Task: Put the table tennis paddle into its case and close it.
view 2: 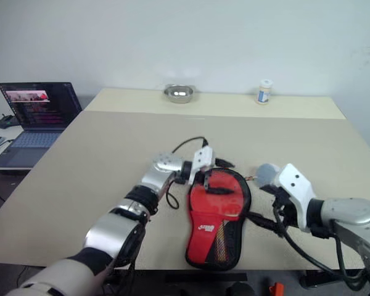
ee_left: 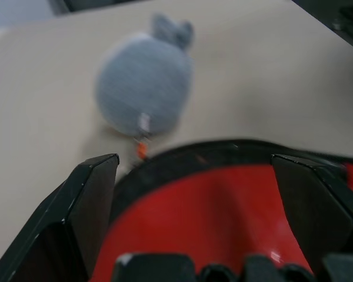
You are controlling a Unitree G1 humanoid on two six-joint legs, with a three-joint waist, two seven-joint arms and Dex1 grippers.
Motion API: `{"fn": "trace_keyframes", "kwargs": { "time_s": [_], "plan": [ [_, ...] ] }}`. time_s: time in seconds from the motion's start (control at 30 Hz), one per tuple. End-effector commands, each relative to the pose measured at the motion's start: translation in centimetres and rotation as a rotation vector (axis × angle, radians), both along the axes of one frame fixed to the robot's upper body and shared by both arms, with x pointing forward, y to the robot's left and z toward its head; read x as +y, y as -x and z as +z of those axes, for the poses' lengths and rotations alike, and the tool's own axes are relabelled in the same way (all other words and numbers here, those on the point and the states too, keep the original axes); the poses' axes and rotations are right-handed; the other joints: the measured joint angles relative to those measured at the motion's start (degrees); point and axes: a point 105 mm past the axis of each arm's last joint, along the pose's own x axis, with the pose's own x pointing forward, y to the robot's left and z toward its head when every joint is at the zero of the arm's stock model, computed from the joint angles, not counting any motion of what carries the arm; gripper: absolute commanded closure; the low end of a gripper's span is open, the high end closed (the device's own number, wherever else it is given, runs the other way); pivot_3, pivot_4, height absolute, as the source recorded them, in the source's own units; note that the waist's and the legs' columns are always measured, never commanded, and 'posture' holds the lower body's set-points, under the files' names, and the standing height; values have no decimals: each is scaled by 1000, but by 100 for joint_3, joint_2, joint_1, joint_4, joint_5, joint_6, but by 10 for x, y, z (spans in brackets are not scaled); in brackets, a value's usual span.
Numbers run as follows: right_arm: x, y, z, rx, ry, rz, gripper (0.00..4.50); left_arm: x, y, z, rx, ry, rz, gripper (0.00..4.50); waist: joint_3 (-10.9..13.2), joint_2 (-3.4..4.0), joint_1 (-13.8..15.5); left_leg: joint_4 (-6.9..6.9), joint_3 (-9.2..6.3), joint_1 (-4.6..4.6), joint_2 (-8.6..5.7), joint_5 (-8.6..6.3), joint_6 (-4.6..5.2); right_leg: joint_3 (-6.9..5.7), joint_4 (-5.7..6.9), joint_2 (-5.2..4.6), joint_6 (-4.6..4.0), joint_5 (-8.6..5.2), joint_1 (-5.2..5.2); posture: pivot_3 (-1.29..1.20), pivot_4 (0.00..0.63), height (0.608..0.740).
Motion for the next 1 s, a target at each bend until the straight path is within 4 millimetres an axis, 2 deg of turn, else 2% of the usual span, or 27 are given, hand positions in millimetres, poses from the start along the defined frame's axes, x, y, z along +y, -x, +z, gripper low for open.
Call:
{"fn": "trace_keyframes", "kwargs": {
  "time_s": [0.03,0.17,0.4,0.6,0.77,0.87,1.0],
  "plan": [
    [-19,-24,17,-117,28,-107,0,-5,-2,3,-61,-3,4,8,0,0,3,1,1,0,0,0,0,1,1,0,1,0,0,0,150,740],
    [-31,-46,16,-109,-23,-198,0,-8,-5,-13,-27,-15,71,8,0,0,5,4,7,3,-1,1,1,8,3,-1,2,0,1,0,150,740],
    [-36,-74,-2,-42,-85,-290,0,-10,2,-39,5,-79,81,8,-2,4,11,2,9,0,-2,1,1,10,-1,-2,-17,11,-1,0,150,740],
    [-44,-92,-20,9,-85,-335,0,-12,8,-53,32,-91,85,8,-8,6,11,4,11,16,-3,1,2,11,7,-3,-17,11,10,0,150,740],
    [-41,-97,-36,46,-43,-316,0,-9,13,-61,49,-105,74,8,-14,14,14,3,14,28,-3,1,2,14,9,-2,-17,11,19,0,150,740],
    [-38,-99,-36,45,-55,-321,604,-6,14,-64,56,-116,71,0,-17,18,12,2,15,29,-2,1,2,17,9,0,-17,11,18,0,150,740],
    [-39,-99,-35,41,-53,-331,2051,-1,18,-72,63,-140,61,0,-23,21,11,2,15,32,-1,1,2,17,9,0,-17,11,21,0,150,740]
  ]
}}
